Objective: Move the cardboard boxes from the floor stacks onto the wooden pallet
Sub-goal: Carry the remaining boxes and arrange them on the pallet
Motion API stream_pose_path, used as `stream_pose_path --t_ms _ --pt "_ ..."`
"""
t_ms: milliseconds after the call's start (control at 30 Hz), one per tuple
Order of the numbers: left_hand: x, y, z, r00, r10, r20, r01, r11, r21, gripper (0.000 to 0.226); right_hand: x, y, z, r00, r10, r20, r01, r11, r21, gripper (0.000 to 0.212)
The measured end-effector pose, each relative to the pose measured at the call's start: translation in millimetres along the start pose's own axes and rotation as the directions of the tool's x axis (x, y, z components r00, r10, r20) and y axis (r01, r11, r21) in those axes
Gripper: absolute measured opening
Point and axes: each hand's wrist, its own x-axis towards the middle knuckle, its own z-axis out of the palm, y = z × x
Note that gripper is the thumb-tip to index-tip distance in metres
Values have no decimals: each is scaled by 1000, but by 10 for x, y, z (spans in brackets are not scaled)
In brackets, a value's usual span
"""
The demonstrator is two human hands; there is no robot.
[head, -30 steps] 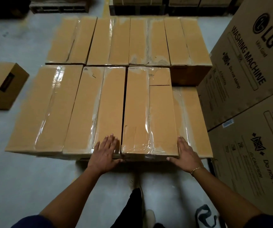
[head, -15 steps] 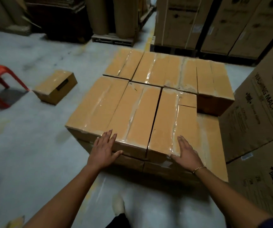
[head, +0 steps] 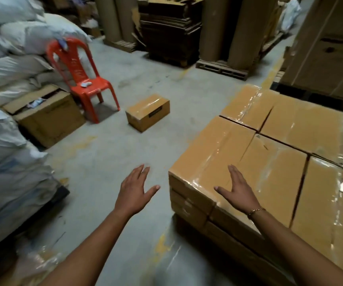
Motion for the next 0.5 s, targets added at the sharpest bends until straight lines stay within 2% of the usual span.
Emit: stream_pose_path --t_ms 233,500 --pt "936 -1154 -697 983 -186 -7 178 954 -242 73 1171 -1224 580 999 -19 28 14 989 147 92" --pt "2429 -1896 -951 955 -294 32 280 862 -423 66 2756 -1909 953 997 21 76 -42 957 287 84"
